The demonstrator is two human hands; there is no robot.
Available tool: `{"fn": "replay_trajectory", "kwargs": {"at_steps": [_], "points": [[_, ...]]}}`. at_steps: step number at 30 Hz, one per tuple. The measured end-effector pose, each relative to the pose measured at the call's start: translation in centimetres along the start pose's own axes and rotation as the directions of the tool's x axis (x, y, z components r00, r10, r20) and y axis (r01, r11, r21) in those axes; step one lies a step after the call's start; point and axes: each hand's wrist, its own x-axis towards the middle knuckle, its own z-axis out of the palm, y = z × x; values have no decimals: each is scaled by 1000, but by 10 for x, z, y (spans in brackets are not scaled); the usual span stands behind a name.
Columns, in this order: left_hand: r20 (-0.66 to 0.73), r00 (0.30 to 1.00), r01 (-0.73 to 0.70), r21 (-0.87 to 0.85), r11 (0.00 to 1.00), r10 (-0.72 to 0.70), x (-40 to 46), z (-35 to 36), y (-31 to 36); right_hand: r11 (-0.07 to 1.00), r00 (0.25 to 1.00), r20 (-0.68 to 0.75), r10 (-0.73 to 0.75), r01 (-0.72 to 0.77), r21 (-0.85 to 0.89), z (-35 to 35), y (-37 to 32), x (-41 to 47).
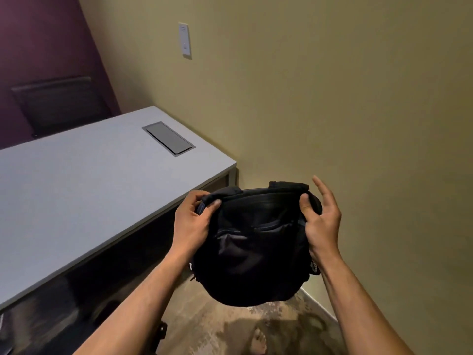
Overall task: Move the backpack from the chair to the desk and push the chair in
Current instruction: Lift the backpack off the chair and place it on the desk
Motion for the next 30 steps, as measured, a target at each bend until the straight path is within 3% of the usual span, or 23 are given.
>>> {"fn": "replay_trajectory", "kwargs": {"at_steps": [2, 7, 18, 30], "points": [[-93, 996, 10, 6, 1000, -10, 37, 4, -11, 998, 999, 50, 11, -14, 60, 27, 13, 46], [-107, 994, 19, 18, 1000, -17, 58, -7, -9, 985, 999, 45, 20, -27, 169, 48, 14, 63], [-288, 952, -61, 158, 986, 105, 175, -20, 0, 967, 970, 236, -59, -3, 254, 144, 17, 196], [-298, 931, -158, 189, 969, 210, 310, -53, -10, 945, 969, 173, -176, 117, 307, 246, 11, 283]]}}
